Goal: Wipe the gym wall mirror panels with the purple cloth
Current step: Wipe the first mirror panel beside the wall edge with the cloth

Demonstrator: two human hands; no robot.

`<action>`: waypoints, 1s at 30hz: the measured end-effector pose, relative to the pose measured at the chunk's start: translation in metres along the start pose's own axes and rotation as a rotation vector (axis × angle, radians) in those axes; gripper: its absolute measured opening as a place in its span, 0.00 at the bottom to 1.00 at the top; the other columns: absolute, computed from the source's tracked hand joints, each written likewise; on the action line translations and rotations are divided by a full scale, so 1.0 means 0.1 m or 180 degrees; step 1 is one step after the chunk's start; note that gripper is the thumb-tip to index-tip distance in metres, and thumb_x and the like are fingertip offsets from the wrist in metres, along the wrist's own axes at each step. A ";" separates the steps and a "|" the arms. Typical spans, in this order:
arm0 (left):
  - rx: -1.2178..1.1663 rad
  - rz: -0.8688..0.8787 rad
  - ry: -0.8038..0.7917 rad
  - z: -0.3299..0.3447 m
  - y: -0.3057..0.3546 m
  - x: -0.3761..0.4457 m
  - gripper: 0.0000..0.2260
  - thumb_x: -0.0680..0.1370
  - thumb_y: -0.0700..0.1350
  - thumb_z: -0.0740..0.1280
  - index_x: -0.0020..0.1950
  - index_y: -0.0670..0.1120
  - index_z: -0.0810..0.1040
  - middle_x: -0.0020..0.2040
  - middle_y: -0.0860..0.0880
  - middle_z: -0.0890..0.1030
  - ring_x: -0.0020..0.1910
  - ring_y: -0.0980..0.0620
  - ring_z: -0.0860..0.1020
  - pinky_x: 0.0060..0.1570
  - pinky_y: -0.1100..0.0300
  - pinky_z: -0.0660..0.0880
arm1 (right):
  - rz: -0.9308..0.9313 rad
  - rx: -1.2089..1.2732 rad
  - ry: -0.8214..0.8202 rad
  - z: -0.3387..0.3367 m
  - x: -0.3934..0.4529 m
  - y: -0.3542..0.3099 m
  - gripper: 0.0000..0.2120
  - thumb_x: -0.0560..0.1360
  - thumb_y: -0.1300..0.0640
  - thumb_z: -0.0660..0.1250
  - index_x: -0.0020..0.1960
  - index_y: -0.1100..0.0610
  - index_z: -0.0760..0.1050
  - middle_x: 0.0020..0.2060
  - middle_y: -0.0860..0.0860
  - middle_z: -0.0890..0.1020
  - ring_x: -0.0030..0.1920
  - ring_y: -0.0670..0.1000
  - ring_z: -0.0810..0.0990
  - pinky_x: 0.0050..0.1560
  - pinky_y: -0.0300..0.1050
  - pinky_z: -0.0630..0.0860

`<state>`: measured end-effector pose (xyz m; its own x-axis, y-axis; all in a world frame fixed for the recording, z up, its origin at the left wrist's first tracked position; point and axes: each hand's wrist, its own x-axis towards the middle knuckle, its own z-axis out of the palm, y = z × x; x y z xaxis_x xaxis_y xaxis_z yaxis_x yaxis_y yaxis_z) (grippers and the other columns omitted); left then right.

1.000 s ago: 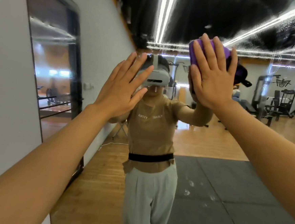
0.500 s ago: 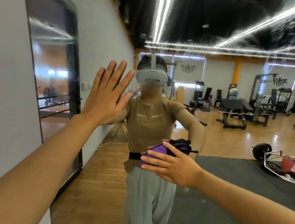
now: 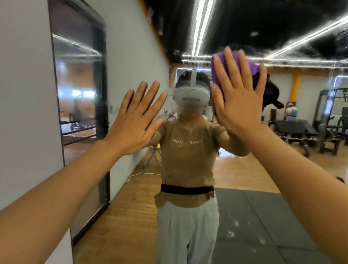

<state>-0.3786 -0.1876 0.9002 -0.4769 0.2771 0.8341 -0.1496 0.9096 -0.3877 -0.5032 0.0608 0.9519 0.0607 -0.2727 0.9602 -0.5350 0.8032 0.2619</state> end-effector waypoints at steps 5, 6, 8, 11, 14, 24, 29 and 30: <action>-0.0013 0.0144 -0.0123 -0.07 -0.09 -0.01 0.28 0.85 0.57 0.47 0.84 0.48 0.47 0.83 0.46 0.44 0.82 0.47 0.41 0.79 0.51 0.37 | -0.1374 0.0068 -0.0377 0.09 -1.14 -0.51 0.27 0.85 0.44 0.51 0.83 0.48 0.53 0.82 0.51 0.54 0.82 0.56 0.51 0.78 0.66 0.47; 0.0020 0.0210 -0.0126 -0.09 -0.14 -0.02 0.28 0.85 0.57 0.47 0.84 0.48 0.48 0.83 0.46 0.46 0.82 0.47 0.42 0.79 0.51 0.39 | -0.1769 0.0053 -0.0566 0.11 -1.41 -0.60 0.29 0.85 0.44 0.52 0.83 0.48 0.52 0.82 0.50 0.53 0.82 0.55 0.49 0.78 0.66 0.45; 0.0133 0.0325 -0.0107 -0.13 -0.23 -0.05 0.28 0.85 0.56 0.48 0.83 0.48 0.49 0.83 0.46 0.48 0.82 0.47 0.44 0.79 0.52 0.41 | -0.2542 -0.0033 -0.0915 0.15 -1.83 -0.70 0.31 0.83 0.43 0.56 0.83 0.48 0.50 0.82 0.49 0.50 0.82 0.54 0.46 0.78 0.66 0.40; 0.0219 0.0187 -0.0071 -0.16 -0.33 -0.16 0.28 0.85 0.56 0.50 0.83 0.49 0.49 0.83 0.46 0.47 0.82 0.47 0.43 0.79 0.52 0.38 | -0.3252 -0.0121 -0.1105 0.21 -1.91 -0.66 0.30 0.84 0.44 0.55 0.83 0.48 0.51 0.82 0.47 0.52 0.82 0.52 0.46 0.78 0.63 0.35; 0.0112 -0.0128 -0.0063 -0.16 -0.39 -0.31 0.28 0.85 0.57 0.49 0.83 0.50 0.50 0.83 0.45 0.48 0.82 0.48 0.42 0.79 0.53 0.37 | -0.3369 0.0033 -0.0952 0.21 -1.47 -0.57 0.25 0.85 0.45 0.49 0.81 0.47 0.58 0.81 0.46 0.58 0.81 0.50 0.49 0.79 0.61 0.36; 0.0030 -0.0361 0.0009 -0.11 -0.60 -0.72 0.29 0.84 0.56 0.51 0.83 0.51 0.47 0.83 0.48 0.45 0.81 0.51 0.39 0.78 0.56 0.34 | -0.0606 0.0103 -0.0100 0.08 0.44 -0.41 0.25 0.86 0.44 0.46 0.82 0.48 0.55 0.81 0.50 0.59 0.81 0.55 0.55 0.77 0.65 0.49; 0.0021 -0.0191 0.0098 -0.08 -0.72 -0.80 0.28 0.84 0.54 0.53 0.83 0.49 0.52 0.83 0.46 0.49 0.82 0.50 0.42 0.78 0.56 0.34 | -0.0723 0.0005 -0.0051 0.17 -0.30 -0.91 0.27 0.86 0.44 0.46 0.83 0.50 0.52 0.81 0.52 0.56 0.81 0.55 0.53 0.78 0.62 0.43; 0.0005 -0.0143 0.0122 -0.07 -0.75 -0.80 0.28 0.84 0.54 0.53 0.83 0.49 0.52 0.83 0.46 0.50 0.82 0.49 0.43 0.78 0.56 0.34 | -0.1020 0.0044 -0.0160 0.19 -0.56 -1.03 0.27 0.86 0.44 0.46 0.83 0.50 0.52 0.81 0.52 0.56 0.81 0.55 0.52 0.78 0.63 0.42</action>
<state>-0.3229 -0.2755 0.8650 -0.4362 0.2477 0.8651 -0.1715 0.9208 -0.3502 -0.4674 -0.0168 0.8690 0.1863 -0.5368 0.8229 -0.5067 0.6650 0.5486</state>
